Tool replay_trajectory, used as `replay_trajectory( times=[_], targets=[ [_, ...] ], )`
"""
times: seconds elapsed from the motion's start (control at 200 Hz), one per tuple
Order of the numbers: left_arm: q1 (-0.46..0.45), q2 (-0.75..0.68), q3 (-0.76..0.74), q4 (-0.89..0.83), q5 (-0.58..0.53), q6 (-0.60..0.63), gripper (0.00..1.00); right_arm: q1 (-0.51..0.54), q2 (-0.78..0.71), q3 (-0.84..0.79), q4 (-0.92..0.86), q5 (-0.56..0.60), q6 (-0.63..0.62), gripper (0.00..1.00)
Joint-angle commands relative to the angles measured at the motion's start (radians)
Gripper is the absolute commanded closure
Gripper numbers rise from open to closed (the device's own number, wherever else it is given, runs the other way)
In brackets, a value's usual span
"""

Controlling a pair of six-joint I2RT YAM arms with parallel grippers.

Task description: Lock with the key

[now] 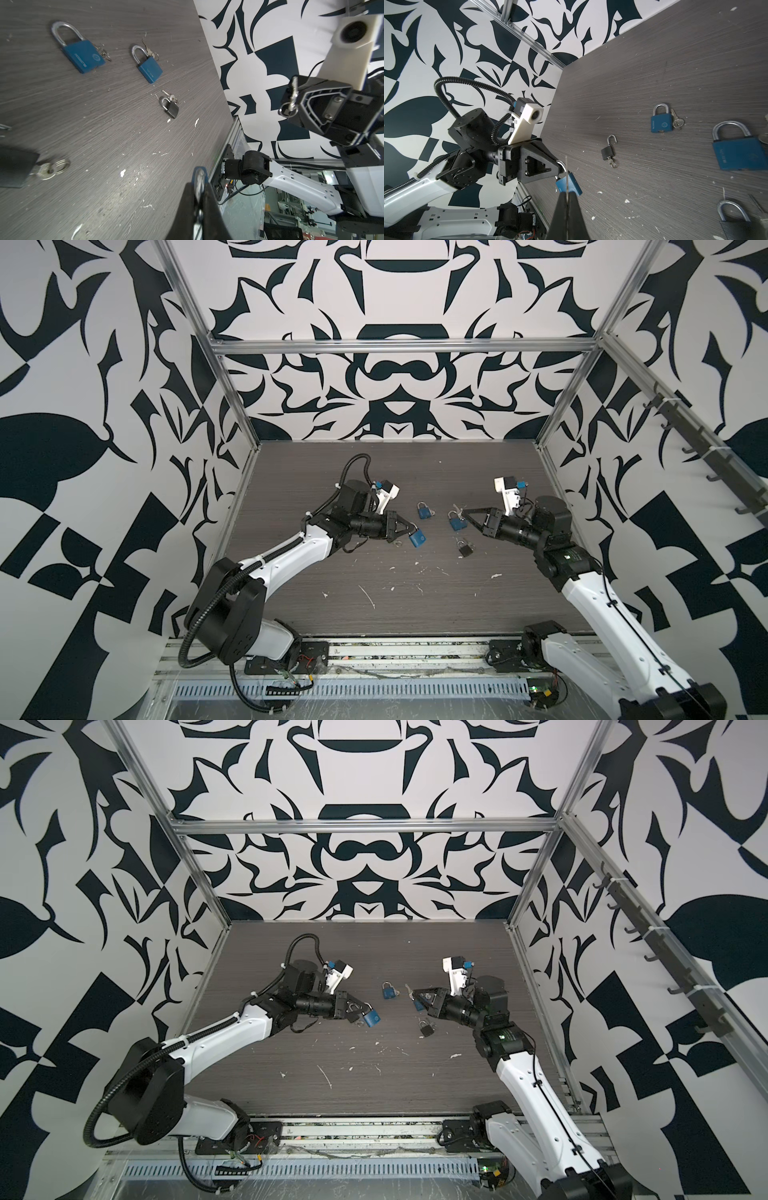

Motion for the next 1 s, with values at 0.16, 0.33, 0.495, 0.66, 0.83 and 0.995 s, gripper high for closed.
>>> replay_trajectory(
  times=[0.16,0.33,0.495,0.66,0.83,0.995],
  targets=[
    [-0.054,0.11,0.093,-0.034,-0.013,0.031,1.0,-0.059,-0.008,-0.042,-0.027,0.021,-0.035,1.0],
    [-0.065,0.199,0.138,-0.048,-0.034,0.029,1.0,-0.095,0.047,-0.085,0.062,-0.013,-0.003,1.0],
    [-0.07,0.313,0.213,-0.076,-0.036,0.029,1.0,-0.101,0.105,-0.091,0.101,-0.025,-0.005,1.0],
    [-0.082,0.426,0.31,-0.138,-0.041,0.043,1.0,-0.104,0.153,-0.086,0.124,-0.023,-0.018,1.0],
    [-0.085,0.504,0.375,-0.191,-0.054,0.049,1.0,-0.103,0.181,-0.085,0.138,-0.022,-0.02,1.0],
    [-0.091,0.565,0.425,-0.227,-0.054,0.057,1.0,-0.104,0.194,-0.085,0.14,-0.019,-0.026,1.0]
  ],
)
